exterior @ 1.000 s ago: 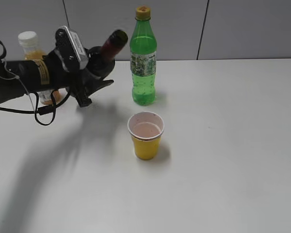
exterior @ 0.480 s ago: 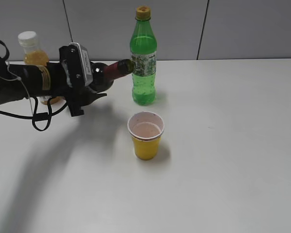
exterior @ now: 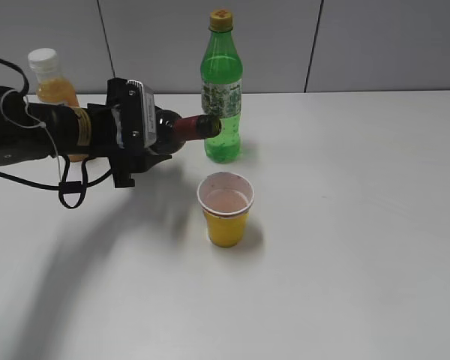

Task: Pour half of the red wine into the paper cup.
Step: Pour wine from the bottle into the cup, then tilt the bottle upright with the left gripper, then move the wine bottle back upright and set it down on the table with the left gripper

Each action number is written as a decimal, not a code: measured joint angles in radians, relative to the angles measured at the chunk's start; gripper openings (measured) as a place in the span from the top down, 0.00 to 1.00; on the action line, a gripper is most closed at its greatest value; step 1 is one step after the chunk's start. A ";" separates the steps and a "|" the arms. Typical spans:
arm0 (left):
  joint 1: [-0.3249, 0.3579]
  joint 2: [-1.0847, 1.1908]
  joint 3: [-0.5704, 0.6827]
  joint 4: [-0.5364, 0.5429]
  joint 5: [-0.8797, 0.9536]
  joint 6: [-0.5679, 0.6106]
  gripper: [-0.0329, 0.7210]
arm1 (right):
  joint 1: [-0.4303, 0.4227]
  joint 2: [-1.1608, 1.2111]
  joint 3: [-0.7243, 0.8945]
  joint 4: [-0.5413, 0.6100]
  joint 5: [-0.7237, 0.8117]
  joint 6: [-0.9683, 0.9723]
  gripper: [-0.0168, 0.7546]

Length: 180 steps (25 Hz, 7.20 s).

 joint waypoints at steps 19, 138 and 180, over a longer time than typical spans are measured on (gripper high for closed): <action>-0.062 0.000 0.000 0.027 0.139 0.151 0.23 | 0.000 0.000 0.000 0.000 0.000 0.000 0.21; -0.131 -0.088 -0.062 -0.060 0.216 0.317 0.23 | 0.000 0.000 0.000 0.000 0.000 0.000 0.21; 0.058 0.085 0.017 -0.321 -0.473 -0.733 0.23 | 0.000 0.000 0.000 0.000 0.000 0.000 0.21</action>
